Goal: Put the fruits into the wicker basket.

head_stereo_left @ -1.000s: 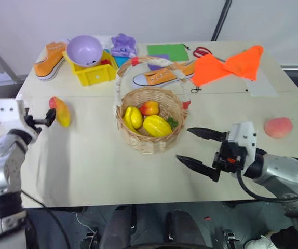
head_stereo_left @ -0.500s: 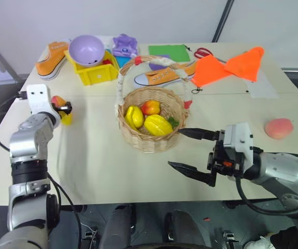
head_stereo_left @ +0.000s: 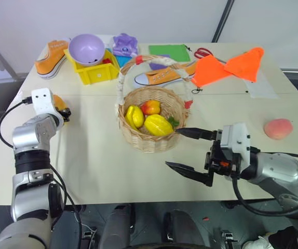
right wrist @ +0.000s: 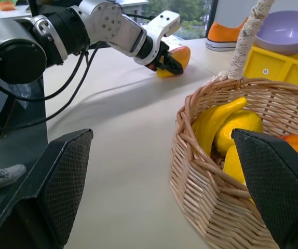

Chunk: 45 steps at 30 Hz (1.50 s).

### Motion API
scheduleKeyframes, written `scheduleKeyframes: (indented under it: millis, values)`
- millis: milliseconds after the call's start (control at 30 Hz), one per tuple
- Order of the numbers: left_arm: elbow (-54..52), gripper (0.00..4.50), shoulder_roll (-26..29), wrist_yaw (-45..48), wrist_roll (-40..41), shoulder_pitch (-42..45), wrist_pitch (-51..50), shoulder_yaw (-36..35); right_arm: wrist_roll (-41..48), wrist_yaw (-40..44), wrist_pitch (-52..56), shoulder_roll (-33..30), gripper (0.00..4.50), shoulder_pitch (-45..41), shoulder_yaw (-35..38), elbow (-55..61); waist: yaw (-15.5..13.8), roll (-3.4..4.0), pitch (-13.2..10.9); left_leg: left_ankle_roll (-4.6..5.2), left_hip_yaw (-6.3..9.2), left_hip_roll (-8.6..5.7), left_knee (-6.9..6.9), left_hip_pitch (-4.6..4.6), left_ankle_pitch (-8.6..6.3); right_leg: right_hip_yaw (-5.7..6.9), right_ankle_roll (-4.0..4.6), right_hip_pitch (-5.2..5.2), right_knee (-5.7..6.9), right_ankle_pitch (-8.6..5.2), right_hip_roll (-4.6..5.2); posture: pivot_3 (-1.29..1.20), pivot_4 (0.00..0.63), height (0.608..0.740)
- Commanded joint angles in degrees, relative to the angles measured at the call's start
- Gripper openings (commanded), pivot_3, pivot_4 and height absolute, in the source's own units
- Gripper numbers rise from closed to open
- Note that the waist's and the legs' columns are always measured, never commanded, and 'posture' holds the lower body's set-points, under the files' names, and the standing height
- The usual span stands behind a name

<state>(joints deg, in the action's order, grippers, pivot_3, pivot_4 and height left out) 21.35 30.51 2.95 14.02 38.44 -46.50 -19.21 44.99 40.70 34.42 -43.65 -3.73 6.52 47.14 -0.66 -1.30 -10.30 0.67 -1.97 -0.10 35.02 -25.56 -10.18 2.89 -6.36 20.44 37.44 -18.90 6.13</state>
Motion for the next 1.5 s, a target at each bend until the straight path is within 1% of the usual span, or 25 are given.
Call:
scheduleKeyframes:
  millis: [33, 100, 167, 267, 333, 400, 467, 533, 600, 700, 767, 800, 833, 867, 933, 1000, 1100, 1167, 1267, 1367, 1500]
  values:
    - [-9.26, 2.34, 2.61, 4.66, 1.13, -3.47, 7.69, -2.65, -0.66, 0.16, -1.64, -0.05, 4.5, -0.04, 0.33, 1.44, 0.06, -0.01, -0.01, -0.01, 0.0, 0.0, -0.01, -0.01, -0.01, -0.01, 0.0, 0.02, 0.0, 0.0, 0.01, 0.0, 0.15, 0.74]
    - [-18.52, 2.34, 4.83, 16.32, 6.16, -9.91, 13.33, -3.95, -1.57, 0.92, -2.31, -0.51, 4.5, 0.98, 1.08, 0.56, 0.35, -0.01, 0.0, -0.09, -0.01, 0.01, -0.04, -0.01, -0.05, -0.01, 0.01, 0.03, -0.03, 0.0, 0.05, 0.0, 0.15, 0.74]
    - [-27.57, 2.34, 7.23, 28.0, 13.45, -16.39, 14.09, -5.91, -2.18, 2.02, -3.09, -1.01, 4.5, 1.72, 2.15, -0.74, 0.45, -0.01, -0.01, -0.14, -0.03, 0.0, -0.12, -0.01, -0.08, -0.01, 0.03, 0.02, -0.12, 0.0, 0.11, 0.0, 0.15, 0.74]
    - [-39.19, 2.34, 12.17, 42.15, 23.79, -25.69, 10.46, -6.8, -2.57, 3.51, -4.05, -1.39, 4.5, 1.78, 3.45, -2.87, 0.65, 0.07, -0.02, -0.16, -0.02, -0.01, -0.15, 0.04, -0.09, 0.01, 0.23, -0.01, -0.27, -0.1, 0.2, 0.0, 0.15, 0.74]
    - [-45.55, 2.34, 15.98, 48.15, 28.89, -30.34, 7.17, -5.83, -3.51, 4.74, -4.9, -1.83, 4.5, 1.74, 3.88, -4.6, 0.75, 0.16, -0.05, -0.15, -0.02, -0.03, -0.15, 0.13, -0.11, 0.02, 0.38, 0.01, -0.37, -0.17, 0.24, 0.0, 0.15, 0.74]
    - [-48.92, 2.34, 17.66, 48.15, 31.13, -29.7, 4.69, -2.9, -4.38, 5.57, -5.47, -2.16, 4.5, 1.86, 4.4, -6.15, 0.59, 0.23, -0.07, -0.12, -0.03, -0.05, -0.14, 0.14, -0.13, 0.02, 0.42, -0.01, -0.41, -0.16, 0.28, 0.0, 0.15, 0.74]
    - [-50.67, 2.34, 17.73, 44.5, 33.11, -25.05, -0.53, 1.79, -5.1, 6.16, -6.0, -2.37, 4.5, 2.13, 4.96, -7.59, -0.01, 0.28, -0.07, -0.1, -0.03, -0.07, -0.13, 0.14, -0.14, 0.03, 0.45, -0.02, -0.43, -0.14, 0.3, 0.0, 0.15, 0.74]
    - [-51.42, 2.34, 15.97, 41.17, 34.8, -19.3, -4.59, 6.08, -5.73, 6.43, -6.58, -2.42, 4.5, 2.39, 5.47, -8.72, -0.11, 0.28, -0.07, -0.07, -0.03, -0.07, -0.08, 0.11, -0.14, 0.06, 0.45, -0.03, -0.43, -0.14, 0.3, 0.0, 0.15, 0.74]
    - [-50.89, 2.34, 12.29, 37.37, 35.82, -13.06, -7.13, 9.97, -6.14, 6.57, -6.91, -2.28, 4.5, 2.82, 5.8, -9.25, -0.09, 0.29, -0.07, -0.01, -0.06, -0.1, -0.03, 0.09, -0.15, 0.04, 0.43, -0.1, -0.44, -0.13, 0.3, 0.0, 0.15, 0.74]
    - [-49.51, 2.34, 8.9, 34.18, 31.31, -6.23, -8.32, 17.17, -6.71, 5.97, -7.04, -1.82, 4.5, 3.34, 5.94, -9.04, -0.11, 0.27, -0.08, 0.19, -0.08, -0.12, 0.06, -0.09, -0.07, 0.1, 0.17, -0.12, -0.34, -0.01, 0.27, 0.0, 0.15, 0.74]
    - [-48.05, 3.37, 7.41, 34.01, 26.63, -2.28, -6.95, 23.41, -7.04, 4.83, -7.05, -1.44, 4.5, 4.04, 6.69, -8.67, -0.08, 0.28, -0.08, 0.21, -0.12, -0.12, 0.04, -0.07, -0.07, 0.13, -0.03, -0.12, -0.3, 0.07, 0.23, 0.0, 0.15, 0.74]
    - [-46.81, 3.72, 6.32, 33.51, 25.35, -0.89, -6.71, 24.95, -7.22, 4.39, -7.11, -1.4, 4.5, 4.54, 7.13, -8.58, -0.02, 0.29, -0.09, 0.22, -0.12, -0.11, 0.04, -0.08, -0.07, 0.15, -0.04, -0.11, -0.27, 0.06, 0.16, 0.0, 0.15, 0.74]
    - [-45.76, 4.25, 5.48, 33.32, 24.08, 0.14, -6.18, 26.26, -7.51, 4.07, -7.29, -1.42, 4.5, 5.42, 7.96, -8.66, -0.05, 0.3, -0.09, 0.22, -0.12, -0.09, 0.04, -0.07, -0.06, 0.14, -0.04, -0.1, -0.26, 0.06, 0.11, 0.0, 0.15, 0.74]
    - [-45.07, 4.43, 5.12, 33.6, 22.88, 0.69, -5.45, 27.22, -7.73, 3.82, -7.5, -1.38, 4.5, 6.23, 8.86, -8.84, -0.09, 0.29, -0.09, 0.22, -0.13, -0.08, 0.05, -0.07, -0.06, 0.15, -0.05, -0.11, -0.25, 0.06, 0.08, 0.0, 0.15, 0.74]
    - [-43.9, 4.43, 5.85, 34.74, 19.04, 1.18, -3.24, 29.88, -8.0, 3.18, -7.78, -1.11, 4.5, 8.53, 12.09, -10.0, -0.07, 0.29, -0.09, 0.22, -0.13, -0.05, 0.07, -0.07, -0.06, 0.14, -0.05, -0.12, -0.25, 0.06, 0.04, 0.0, 0.15, 0.74]
    - [-42.97, 4.43, 5.87, 35.83, 17.96, 0.78, -1.3, 29.48, -9.27, 2.43, -8.21, -1.09, 4.5, 10.8, 15.2, -11.72, -0.12, 0.29, -0.09, 0.22, -0.13, -0.05, 0.08, -0.05, -0.06, 0.14, -0.06, -0.13, -0.24, 0.06, 0.02, 0.0, 0.15, 0.74]
    - [-43.51, 4.43, 6.11, 39.52, 19.42, -0.94, 1.82, 26.79, -13.08, -0.02, -10.17, -0.46, 4.5, 12.76, 19.79, -16.92, -0.14, 0.29, -0.09, 0.22, -0.13, -0.05, 0.13, -0.05, -0.06, 0.14, -0.06, -0.17, -0.24, 0.06, 0.03, 0.0, 0.15, 0.74]
    - [-45.14, 4.43, 5.59, 42.5, 21.72, -2.28, 4.3, 24.67, -15.94, -3.03, -12.15, 0.48, 4.5, 12.3, 23.1, -22.96, -0.09, 0.29, -0.09, 0.22, -0.14, -0.05, 0.16, -0.04, -0.06, 0.12, -0.05, -0.18, -0.25, 0.06, 0.06, 0.0, 0.15, 0.74]
    - [-47.37, 4.43, 3.98, 45.03, 25.62, -3.13, 4.56, 23.37, -17.61, -7.4, -12.88, 1.85, 4.5, 9.93, 26.42, -29.81, -0.12, 0.31, -0.09, 0.21, -0.14, -0.05, 0.17, -0.03, -0.06, 0.11, -0.04, -0.18, -0.24, 0.06, 0.07, 0.0, 0.15, 0.74]
    - [-49.76, 4.43, 3.64, 46.86, 26.39, -4.42, 4.93, 24.52, -19.94, -12.95, -11.86, 2.87, 4.5, 6.48, 27.26, -34.12, -0.01, 0.4, -0.08, 0.2, -0.15, -0.05, 0.16, -0.01, -0.05, 0.1, -0.04, -0.19, -0.23, 0.06, 0.08, 0.0, 0.15, 0.74]
    - [-51.2, 4.43, 1.79, 46.43, 25.24, -5.09, 5.63, 26.66, -27.52, -23.98, -8.49, 2.53, 4.5, 1.06, 25.84, -42.14, -0.06, 0.55, -0.03, 0.2, -0.18, -0.04, 0.16, 0.08, -0.04, 0.09, -0.05, -0.23, -0.15, 0.06, 0.04, 0.0, 0.15, 0.74]
